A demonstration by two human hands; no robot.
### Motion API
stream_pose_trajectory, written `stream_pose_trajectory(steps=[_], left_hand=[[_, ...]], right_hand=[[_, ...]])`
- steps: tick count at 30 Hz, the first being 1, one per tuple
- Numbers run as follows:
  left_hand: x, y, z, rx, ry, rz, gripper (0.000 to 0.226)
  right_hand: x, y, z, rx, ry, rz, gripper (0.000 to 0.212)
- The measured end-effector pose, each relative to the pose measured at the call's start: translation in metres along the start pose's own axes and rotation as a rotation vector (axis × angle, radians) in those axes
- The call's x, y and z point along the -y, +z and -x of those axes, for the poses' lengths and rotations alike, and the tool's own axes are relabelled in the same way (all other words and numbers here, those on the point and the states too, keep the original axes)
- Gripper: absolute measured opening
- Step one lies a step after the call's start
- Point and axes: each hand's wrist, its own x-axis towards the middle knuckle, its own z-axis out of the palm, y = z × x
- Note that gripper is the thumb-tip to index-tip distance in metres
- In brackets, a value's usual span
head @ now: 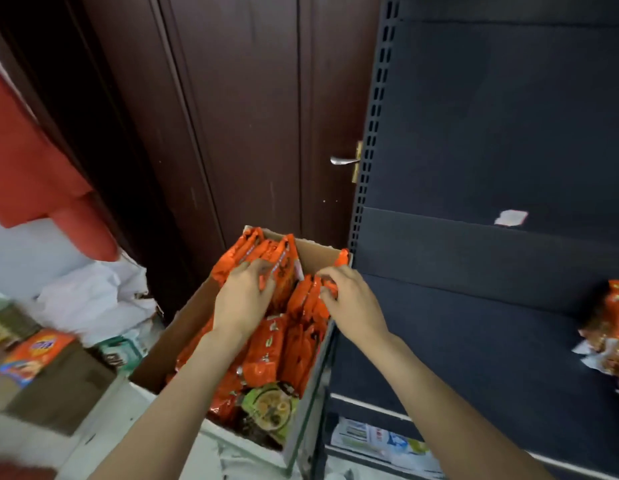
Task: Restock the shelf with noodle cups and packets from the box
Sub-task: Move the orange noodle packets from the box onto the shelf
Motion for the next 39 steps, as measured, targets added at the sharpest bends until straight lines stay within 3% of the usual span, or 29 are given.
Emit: stream_pose_trajectory(steps=[8,12,19,28,33,39], left_hand=[[0.091,-0.006,-0.050,0.170,-0.060,-0.074,0.032],[0.104,0.008,-0.066,0.283,0.000,-0.113,0.038],[0.110,0.018,-0.083,0.308,0.095,-0.316,0.052],[0.110,0.015,-0.093,0.324,0.169,-0.380,0.028],[0.104,0.004,-0.099,0.189,0.206,-0.217,0.023],[0.091,-0.022,-0.106,0.043,0.208,0.032,0.020]], right_hand=[[0.017,0.068,-0.067,0.096,0.020,-0.002,0.043],[0.009,0.093,-0.088,0.177,0.029,0.053,0.050],[-0.001,0.131,-0.107,0.270,0.048,0.091,0.070],[-0.006,0.125,-0.113,0.105,0.029,0.085,0.032],[-0.004,0.120,-0.115,0.033,0.062,-0.014,0.025],[0.016,0.082,-0.118,-0.200,0.054,-0.139,0.013]])
